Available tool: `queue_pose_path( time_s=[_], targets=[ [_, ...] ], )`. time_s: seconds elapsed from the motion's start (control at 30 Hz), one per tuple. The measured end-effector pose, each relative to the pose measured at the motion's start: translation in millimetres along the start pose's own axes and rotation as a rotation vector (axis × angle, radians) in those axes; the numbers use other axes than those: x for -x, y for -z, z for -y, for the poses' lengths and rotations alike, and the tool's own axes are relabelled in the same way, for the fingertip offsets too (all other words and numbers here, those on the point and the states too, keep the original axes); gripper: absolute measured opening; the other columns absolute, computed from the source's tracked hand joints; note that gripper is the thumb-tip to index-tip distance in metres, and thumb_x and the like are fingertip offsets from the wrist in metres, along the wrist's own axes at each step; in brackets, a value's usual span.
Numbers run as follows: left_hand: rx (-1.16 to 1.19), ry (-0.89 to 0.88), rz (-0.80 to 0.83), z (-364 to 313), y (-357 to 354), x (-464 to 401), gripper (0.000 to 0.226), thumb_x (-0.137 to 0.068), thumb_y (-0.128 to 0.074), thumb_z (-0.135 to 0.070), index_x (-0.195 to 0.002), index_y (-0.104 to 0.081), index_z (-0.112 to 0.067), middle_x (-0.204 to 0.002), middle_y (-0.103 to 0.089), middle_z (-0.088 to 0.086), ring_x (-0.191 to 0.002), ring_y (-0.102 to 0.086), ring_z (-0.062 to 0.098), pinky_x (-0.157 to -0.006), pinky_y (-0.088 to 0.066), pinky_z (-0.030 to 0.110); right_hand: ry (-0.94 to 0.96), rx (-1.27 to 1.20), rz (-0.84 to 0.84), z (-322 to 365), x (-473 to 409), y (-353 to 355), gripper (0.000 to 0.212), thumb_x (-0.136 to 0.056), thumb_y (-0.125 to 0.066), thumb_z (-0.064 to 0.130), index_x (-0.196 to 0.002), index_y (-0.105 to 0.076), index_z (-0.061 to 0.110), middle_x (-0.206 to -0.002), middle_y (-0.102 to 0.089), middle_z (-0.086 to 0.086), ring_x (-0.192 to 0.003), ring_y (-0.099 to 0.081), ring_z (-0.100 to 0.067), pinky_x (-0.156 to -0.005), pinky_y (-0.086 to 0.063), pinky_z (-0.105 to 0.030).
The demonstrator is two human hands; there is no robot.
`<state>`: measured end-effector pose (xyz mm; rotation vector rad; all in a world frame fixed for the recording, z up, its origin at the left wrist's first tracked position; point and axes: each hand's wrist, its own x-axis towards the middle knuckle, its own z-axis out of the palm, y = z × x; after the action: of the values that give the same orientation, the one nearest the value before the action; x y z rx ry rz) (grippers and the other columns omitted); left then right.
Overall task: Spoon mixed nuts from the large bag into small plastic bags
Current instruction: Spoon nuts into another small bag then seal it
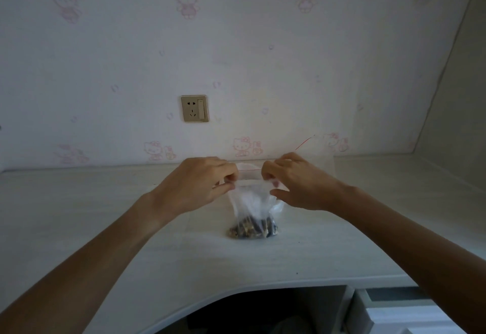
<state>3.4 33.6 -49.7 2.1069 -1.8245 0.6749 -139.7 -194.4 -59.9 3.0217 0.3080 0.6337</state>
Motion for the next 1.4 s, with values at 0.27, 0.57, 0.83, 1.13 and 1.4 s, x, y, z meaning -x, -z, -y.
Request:
queue_pose_path(
  time_s=[0.27,0.57,0.83,1.13,1.4],
  targets=[
    [-0.215,-0.152,-0.008,0,5,-18,0.041,-0.095,-0.059,-0.061,-0.070,-0.063,-0.029,-0.075,-0.060,-0.016,-0.087,-0.051,0.011,-0.083,-0.038,0.033,0.002,-0.138,0.063,7,-18,14,0.021,-0.097,-0.068,0.034,-0.084,-0.067,0.018,-0.076,-0.061,0.009,-0.072,-0.052,-0.012,-0.084,-0.036,-0.028],
    [0.127,-0.047,-0.067,-13,-3,-17,0.021,-0.090,-0.078,-0.024,-0.098,-0.059,-0.025,-0.087,-0.058,-0.021,-0.087,-0.052,0.004,-0.094,-0.029,0.002,-0.157,-0.340,0.173,3,-21,19,0.031,-0.087,-0.079,0.036,-0.071,-0.057,0.021,-0.076,-0.065,-0.001,-0.073,-0.060,-0.021,-0.072,-0.049,-0.036],
    [0.005,-0.057,-0.065,-14,3,-19,0.019,-0.097,-0.062,-0.040,-0.097,-0.067,-0.022,-0.079,-0.071,-0.014,-0.070,-0.056,0.017,-0.084,-0.028,0.005,-0.073,-0.180,0.071,8,-19,23,0.034,-0.097,-0.066,0.043,-0.073,-0.057,0.020,-0.071,-0.064,-0.001,-0.068,-0.055,-0.020,-0.076,-0.048,-0.037],
    [0.720,0.254,0.084,-7,11,-26,0.008,-0.100,-0.067,-0.022,-0.096,-0.069,-0.015,-0.095,-0.074,-0.005,-0.093,-0.070,0.012,-0.088,-0.052,0.020,-0.060,-0.429,-0.038,7,-23,30,0.016,-0.101,-0.065,0.018,-0.109,-0.075,0.009,-0.101,-0.077,0.000,-0.094,-0.070,-0.012,-0.088,-0.054,-0.024],
    [0.716,0.271,0.051,-4,3,-25,0.021,-0.088,-0.082,-0.036,-0.096,-0.065,-0.026,-0.086,-0.072,-0.003,-0.080,-0.068,0.012,-0.082,-0.054,0.024,-0.261,-0.817,0.091,3,-24,39,0.014,-0.100,-0.065,0.017,-0.090,-0.075,0.016,-0.087,-0.074,0.009,-0.086,-0.067,-0.004,-0.085,-0.052,-0.020]
  ],
)
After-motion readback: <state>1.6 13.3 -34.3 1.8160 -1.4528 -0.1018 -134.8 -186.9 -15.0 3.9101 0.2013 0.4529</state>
